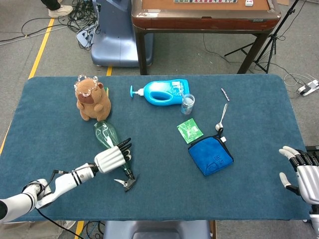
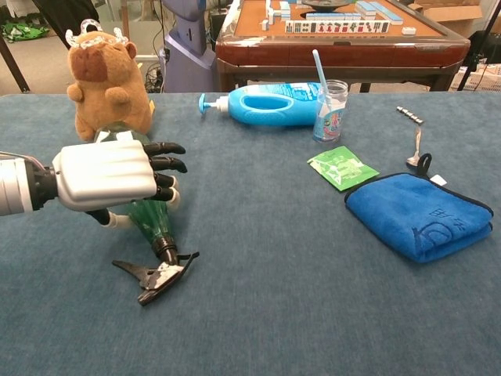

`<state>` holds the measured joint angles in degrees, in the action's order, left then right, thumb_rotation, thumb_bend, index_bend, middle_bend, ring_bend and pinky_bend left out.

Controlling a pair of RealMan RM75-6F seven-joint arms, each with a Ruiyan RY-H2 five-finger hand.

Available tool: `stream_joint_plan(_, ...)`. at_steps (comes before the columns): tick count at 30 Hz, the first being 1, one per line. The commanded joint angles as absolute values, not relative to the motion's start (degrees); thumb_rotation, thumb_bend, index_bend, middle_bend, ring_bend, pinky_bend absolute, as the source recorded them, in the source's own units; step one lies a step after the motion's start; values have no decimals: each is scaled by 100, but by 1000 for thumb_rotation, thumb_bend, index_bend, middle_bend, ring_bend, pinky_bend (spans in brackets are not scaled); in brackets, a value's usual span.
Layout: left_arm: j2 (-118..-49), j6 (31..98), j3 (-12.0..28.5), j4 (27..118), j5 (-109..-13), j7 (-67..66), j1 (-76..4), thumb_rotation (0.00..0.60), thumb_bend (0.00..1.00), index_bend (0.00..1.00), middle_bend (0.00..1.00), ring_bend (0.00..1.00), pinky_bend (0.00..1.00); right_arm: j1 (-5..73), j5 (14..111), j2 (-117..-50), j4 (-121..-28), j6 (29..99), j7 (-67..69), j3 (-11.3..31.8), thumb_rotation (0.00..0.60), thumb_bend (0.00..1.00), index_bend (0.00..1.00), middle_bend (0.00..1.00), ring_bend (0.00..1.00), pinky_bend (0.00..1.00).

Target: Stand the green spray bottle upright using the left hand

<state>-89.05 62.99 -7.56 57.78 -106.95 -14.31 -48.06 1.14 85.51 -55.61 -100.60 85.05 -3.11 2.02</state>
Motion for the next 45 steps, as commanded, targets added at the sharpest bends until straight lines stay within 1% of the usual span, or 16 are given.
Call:
stream_joint_plan(1,-8867,6530,-711,5850,-10578,-939,-4716,600,288,468,422,177,90,110,8556,-5559,-10064,8511,-314,201,600,353,221,197,145,193)
stream_joint_plan(5,-8698,6707,-537,6248,-10285,-293,-4629,600,288,469,423,177,90,119,8567,-5576,-10057,8498,-314,199,600,353,221,197,144,193)
stream_joint_plan(8,-8523,6695,-381,6646,-10006,170,-4601,600,288,468,423,177,90,122,8570,-5581,-10052,8497,-305,201,600,353,221,197,144,193)
stream_joint_plan(14,-8071,6512,-1,7639,-9349,1160,-4586,600,288,461,423,177,100,115,8566,-5578,-10039,8502,-289,199,600,348,221,197,144,193)
stream_joint_plan(20,-7834,6169,310,8268,-8711,2227,-4568,600,288,453,423,173,100,105,8555,-5586,-10022,8509,-277,199,600,341,221,197,144,193)
stream_joint_plan(24,-7756,5899,462,8442,-8364,3101,-4551,600,288,447,422,167,100,100,8545,-5582,-10018,8515,-274,202,600,341,221,197,144,193)
stream_joint_plan(35,-7823,5291,987,8518,-7497,4744,-4440,600,288,429,422,166,81,115,8534,-5579,-10033,8491,-287,212,600,341,221,198,144,193)
stream_joint_plan(42,-7936,5122,1249,8505,-7240,5476,-4318,600,288,422,422,166,78,119,8523,-5572,-10063,8481,-328,213,600,341,221,197,144,193)
stream_joint_plan(45,-8112,5260,1356,8377,-7213,5583,-4247,600,288,419,422,166,78,119,8514,-5569,-10076,8475,-341,211,600,341,221,198,144,193)
